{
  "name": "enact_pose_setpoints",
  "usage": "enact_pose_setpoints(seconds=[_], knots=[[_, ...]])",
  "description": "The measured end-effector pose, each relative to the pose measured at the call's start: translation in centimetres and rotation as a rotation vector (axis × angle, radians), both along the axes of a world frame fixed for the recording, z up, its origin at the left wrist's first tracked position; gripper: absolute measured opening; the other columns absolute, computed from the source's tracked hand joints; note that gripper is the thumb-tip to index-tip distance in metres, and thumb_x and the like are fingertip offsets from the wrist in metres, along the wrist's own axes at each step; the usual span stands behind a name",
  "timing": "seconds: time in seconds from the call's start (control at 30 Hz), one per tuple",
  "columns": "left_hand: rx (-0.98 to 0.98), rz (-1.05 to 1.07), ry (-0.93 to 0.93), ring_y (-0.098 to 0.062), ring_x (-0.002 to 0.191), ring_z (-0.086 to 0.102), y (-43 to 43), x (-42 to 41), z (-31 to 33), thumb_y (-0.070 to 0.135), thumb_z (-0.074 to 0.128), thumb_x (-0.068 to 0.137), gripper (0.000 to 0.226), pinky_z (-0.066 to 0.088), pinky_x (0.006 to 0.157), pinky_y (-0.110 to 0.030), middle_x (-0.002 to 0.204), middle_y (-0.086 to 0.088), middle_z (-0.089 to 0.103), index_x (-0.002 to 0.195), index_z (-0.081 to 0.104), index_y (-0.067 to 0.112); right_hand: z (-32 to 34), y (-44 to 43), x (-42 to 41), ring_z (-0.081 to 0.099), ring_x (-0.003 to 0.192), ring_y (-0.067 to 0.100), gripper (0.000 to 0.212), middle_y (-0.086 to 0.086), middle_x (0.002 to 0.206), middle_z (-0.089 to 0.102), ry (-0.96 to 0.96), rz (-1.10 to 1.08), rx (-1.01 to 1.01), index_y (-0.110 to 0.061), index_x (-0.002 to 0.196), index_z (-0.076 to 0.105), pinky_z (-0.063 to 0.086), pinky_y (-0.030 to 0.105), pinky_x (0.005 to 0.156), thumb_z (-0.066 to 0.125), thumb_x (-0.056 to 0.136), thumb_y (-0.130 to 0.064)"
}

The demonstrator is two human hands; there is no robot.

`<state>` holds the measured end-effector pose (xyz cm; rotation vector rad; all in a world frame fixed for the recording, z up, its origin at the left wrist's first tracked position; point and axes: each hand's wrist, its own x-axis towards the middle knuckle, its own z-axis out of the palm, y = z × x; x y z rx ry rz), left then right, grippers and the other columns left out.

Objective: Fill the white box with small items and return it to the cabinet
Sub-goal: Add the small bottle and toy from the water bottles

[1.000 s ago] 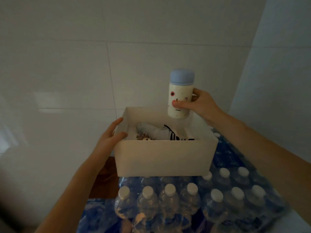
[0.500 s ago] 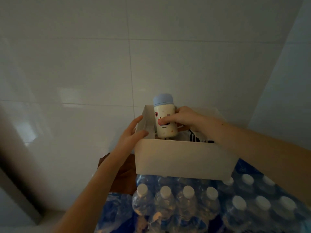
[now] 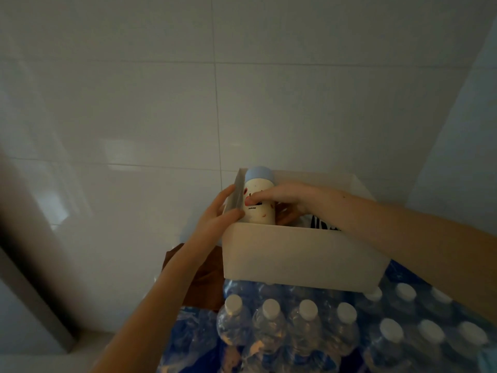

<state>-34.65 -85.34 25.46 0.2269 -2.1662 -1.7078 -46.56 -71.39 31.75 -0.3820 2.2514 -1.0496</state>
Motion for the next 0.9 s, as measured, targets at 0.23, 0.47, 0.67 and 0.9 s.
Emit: enact_pose_setpoints(seconds=[0.23, 0.47, 0.67, 0.9], knots=[[-0.01, 0.011, -0.015, -0.006, 0.091, 0.061, -0.2, 0.0, -0.1, 0.025, 0.063, 0.088, 0.059, 0.049, 0.072, -0.02, 0.101, 0.014, 0.057, 0.14, 0.04, 0.042, -0.8, 0.0, 0.3, 0.068, 0.085, 0.022, 0.069, 0.009, 0.1, 0.065, 0.146, 0.073, 0.168, -0.011, 0.113, 0.058, 0.06, 0.035, 0.068, 0.087, 0.059, -0.04], [0.024, 0.018, -0.016, 0.003, 0.074, 0.065, -0.2, -0.2, -0.2, 0.02, 0.063, 0.088, 0.06, 0.046, 0.056, -0.008, 0.093, 0.019, 0.058, 0.139, 0.04, 0.042, -1.1, 0.1, 0.8, 0.06, 0.108, 0.028, 0.068, 0.015, 0.124, 0.058, 0.094, 0.126, 0.256, -0.006, 0.13, 0.05, 0.052, 0.035, 0.08, 0.076, 0.076, -0.038], [0.031, 0.004, -0.019, -0.003, 0.077, 0.067, -0.3, -0.3, -0.3, 0.021, 0.062, 0.088, 0.06, 0.05, 0.059, -0.014, 0.097, 0.019, 0.057, 0.138, 0.039, 0.044, -0.9, 0.2, 1.0, 0.064, 0.095, 0.024, 0.065, 0.011, 0.11, 0.065, 0.138, 0.144, 0.294, -0.005, 0.12, 0.056, 0.055, 0.035, 0.079, 0.076, 0.074, -0.045], [0.05, -0.017, -0.009, -0.004, 0.077, 0.068, -0.5, -0.3, -0.5, 0.019, 0.062, 0.09, 0.057, 0.05, 0.058, -0.014, 0.101, 0.017, 0.059, 0.138, 0.04, 0.041, 1.5, 3.7, 0.1, 0.071, 0.082, 0.019, 0.034, 0.014, 0.091, 0.073, 0.374, 0.012, -0.117, -0.003, 0.093, 0.072, 0.06, 0.031, 0.073, 0.082, 0.072, -0.027]])
